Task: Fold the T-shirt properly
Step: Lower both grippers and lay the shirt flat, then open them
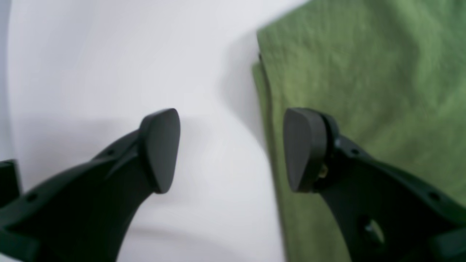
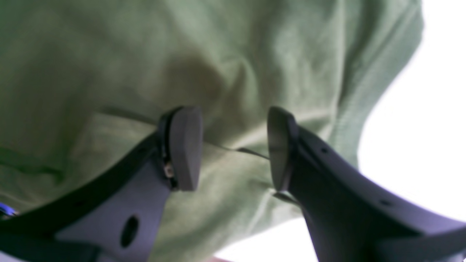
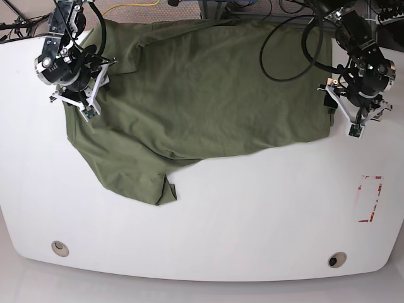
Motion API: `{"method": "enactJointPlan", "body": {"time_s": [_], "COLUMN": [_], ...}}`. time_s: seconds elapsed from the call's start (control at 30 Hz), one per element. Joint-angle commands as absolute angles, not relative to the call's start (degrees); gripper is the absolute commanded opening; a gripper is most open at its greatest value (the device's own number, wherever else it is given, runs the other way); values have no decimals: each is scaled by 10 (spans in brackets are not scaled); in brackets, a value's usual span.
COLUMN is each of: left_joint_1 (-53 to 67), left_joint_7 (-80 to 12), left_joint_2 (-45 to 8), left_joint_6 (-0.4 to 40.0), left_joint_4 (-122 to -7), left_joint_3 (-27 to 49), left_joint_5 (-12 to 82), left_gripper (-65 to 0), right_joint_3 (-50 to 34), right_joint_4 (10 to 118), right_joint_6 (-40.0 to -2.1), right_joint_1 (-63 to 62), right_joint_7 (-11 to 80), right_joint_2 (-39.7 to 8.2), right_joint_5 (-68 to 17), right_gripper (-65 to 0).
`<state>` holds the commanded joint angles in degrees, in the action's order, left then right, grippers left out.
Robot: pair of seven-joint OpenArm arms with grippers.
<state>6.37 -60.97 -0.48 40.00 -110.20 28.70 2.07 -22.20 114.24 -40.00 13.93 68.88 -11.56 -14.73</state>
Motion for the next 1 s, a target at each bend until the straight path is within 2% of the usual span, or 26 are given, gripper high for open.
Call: {"method": "enactJointPlan", "body": {"time_s": [0.13,0.27,0.4,0.57,0.73,1.0], "left_joint_1": [57,36,28,20,-7,-74], "left_joint_7": [-609,-604,-585,-555,-548,-527], "left_joint_2": [-4,4,3,-14,-22,-44], "left_joint_6": [400,400,400,400,400,400], "left_joint_4": [-1066,-1013,-975,-936,-894,-801], "left_joint_3": [274,274,276,275,274,275], "left_joint_5": [21,21,18,18,18,18], "left_gripper": [-237,-269,-296,-294,-294,-294], "right_joint_3": [-220,-220,-220,-220,-220,-208], "right_joint_4": [1142,1139,1139,1126,1074,930], "right_joint_6": [-400,-400,-400,-400,-400,-400], "right_joint_1": [134,121,120,119,106,63], "right_joint_7": [689,689,689,688,660,593], "right_joint_2": [-96,-80,-74,-75,-81,-120], "right_joint_5": [-147,-143,-143,-142,-141,-141], "right_gripper": [-374,-374,-374,-374,-374,-374]}}
